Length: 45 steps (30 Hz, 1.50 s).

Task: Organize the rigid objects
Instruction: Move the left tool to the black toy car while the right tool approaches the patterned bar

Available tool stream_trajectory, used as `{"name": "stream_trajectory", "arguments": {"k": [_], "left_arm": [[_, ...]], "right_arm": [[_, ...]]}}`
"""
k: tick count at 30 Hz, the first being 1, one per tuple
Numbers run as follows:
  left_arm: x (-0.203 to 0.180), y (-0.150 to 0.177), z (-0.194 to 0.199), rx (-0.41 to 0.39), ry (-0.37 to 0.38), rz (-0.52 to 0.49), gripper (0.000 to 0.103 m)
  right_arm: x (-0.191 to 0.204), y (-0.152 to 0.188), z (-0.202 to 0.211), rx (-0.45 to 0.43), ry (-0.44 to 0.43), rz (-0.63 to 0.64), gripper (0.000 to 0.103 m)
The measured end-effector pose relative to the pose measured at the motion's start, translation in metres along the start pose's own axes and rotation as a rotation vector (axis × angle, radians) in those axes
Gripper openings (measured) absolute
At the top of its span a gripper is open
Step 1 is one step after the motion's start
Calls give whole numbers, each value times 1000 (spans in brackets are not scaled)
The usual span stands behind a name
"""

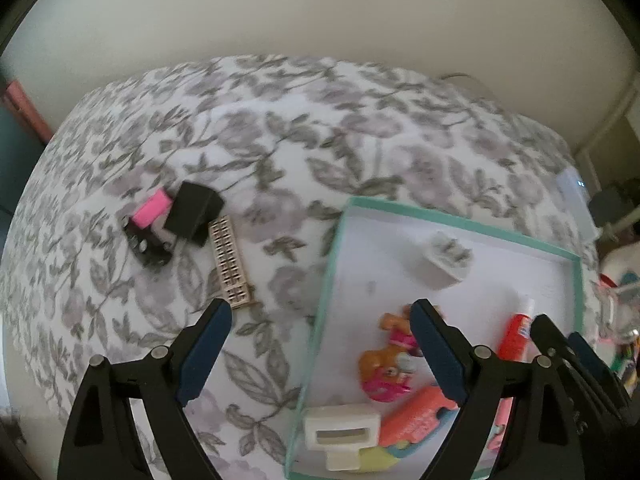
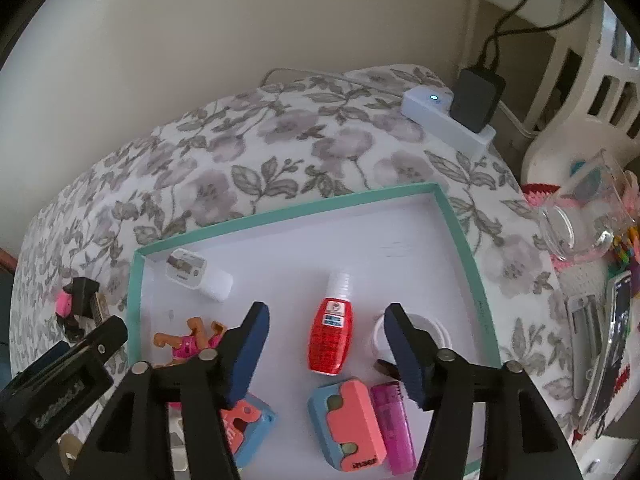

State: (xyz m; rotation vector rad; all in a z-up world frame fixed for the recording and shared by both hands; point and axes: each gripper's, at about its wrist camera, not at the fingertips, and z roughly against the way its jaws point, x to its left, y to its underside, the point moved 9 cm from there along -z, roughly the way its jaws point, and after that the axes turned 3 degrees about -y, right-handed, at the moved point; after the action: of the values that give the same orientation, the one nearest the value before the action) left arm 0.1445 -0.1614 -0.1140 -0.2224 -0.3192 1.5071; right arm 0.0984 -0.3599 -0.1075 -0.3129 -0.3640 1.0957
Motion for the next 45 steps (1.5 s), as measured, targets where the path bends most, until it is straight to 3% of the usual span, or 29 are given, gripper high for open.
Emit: {"name": "stream_trajectory", "arguments": {"k": [4,6,10,15,22,24,31,37,45], "left_arm": [[12,3,-6,22,-27,38,91],[18,5,-9,37,-40,57,91],[29,9,-17,73,-64,88,91],[39,11,-22,98,-74,121,91],[56,11,-26,111,-91,170,92],[59,12,-28,118,-93,178,103],[79,8,-28,119,-89,214,103],[129,-6,-24,92,-112,310,103],[202,-13,-23,72,-168,396,103]], "right_arm": [[8,1,-1,0,0,26,74],[10,1,-2,-5,2,31,84],[13,1,-2,-8,-1,41,88],[15,1,-4,-8,5,54,103],[17,0,-4,-16,18,62,103],[19,0,-4,-15,17,70,103],[46,3,-3,-13,-20,113,103],[93,11,-2,-14,-118,174,103],[142,26,-4,-5,-174,255,103]]}}
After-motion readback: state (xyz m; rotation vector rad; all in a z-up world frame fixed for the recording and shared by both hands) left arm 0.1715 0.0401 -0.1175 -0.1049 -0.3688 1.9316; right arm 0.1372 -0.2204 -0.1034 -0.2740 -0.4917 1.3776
